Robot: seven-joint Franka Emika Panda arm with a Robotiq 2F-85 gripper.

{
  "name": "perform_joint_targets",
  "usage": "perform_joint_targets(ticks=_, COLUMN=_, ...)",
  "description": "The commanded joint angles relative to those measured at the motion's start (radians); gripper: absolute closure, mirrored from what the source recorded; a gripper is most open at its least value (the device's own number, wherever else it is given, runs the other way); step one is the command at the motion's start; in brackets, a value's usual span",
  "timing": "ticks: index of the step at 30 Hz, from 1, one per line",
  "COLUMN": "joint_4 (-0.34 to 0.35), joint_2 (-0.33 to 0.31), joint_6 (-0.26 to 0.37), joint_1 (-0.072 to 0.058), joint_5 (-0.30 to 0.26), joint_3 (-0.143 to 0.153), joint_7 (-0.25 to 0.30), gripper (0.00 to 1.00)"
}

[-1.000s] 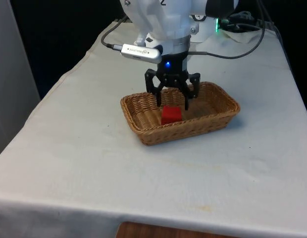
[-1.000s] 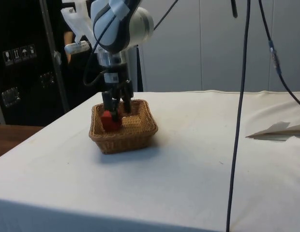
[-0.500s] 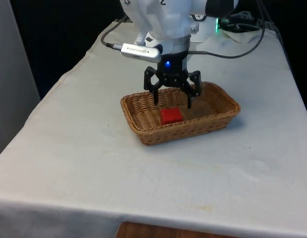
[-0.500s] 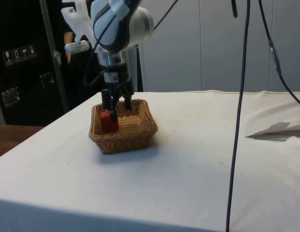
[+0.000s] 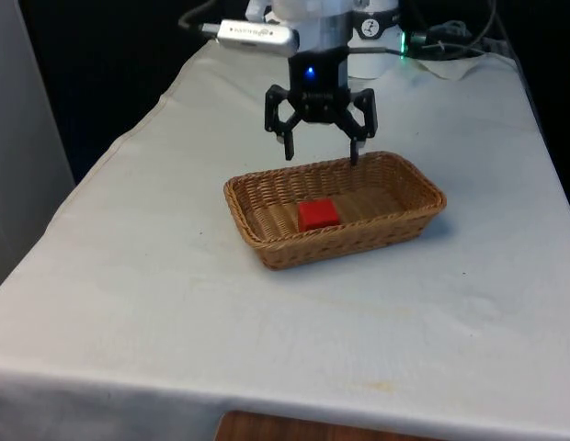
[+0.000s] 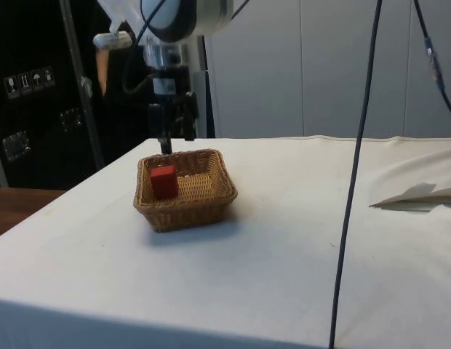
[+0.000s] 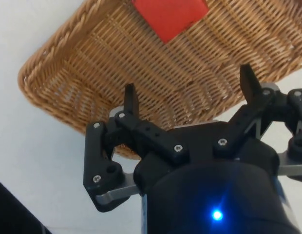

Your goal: Pick up the cube and place it into the basket.

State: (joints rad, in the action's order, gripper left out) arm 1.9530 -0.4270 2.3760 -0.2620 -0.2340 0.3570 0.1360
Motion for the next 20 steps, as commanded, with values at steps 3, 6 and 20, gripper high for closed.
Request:
perform_joint_targets(ticks=3, joint_4=0.001, joint_2=0.022, joint_6=-0.017, joint_1=-0.007, joint_5=0.018, joint_3=0.008, joint_7=-0.013, gripper=0.0)
perform_joint_targets(ticks=6, joint_4=0.0, joint_2=0.04, joint_6=-0.03, joint_1=-0.007, joint_5=0.025, joint_3=0.01, joint_7=-0.015, gripper=0.0)
perform_joint_targets(ticks=20, joint_4=-0.003, joint_2=0.114, joint_6=-0.076, joint_1=0.0, joint_5=0.047, joint_3=0.005, joint_7=-0.015, gripper=0.0)
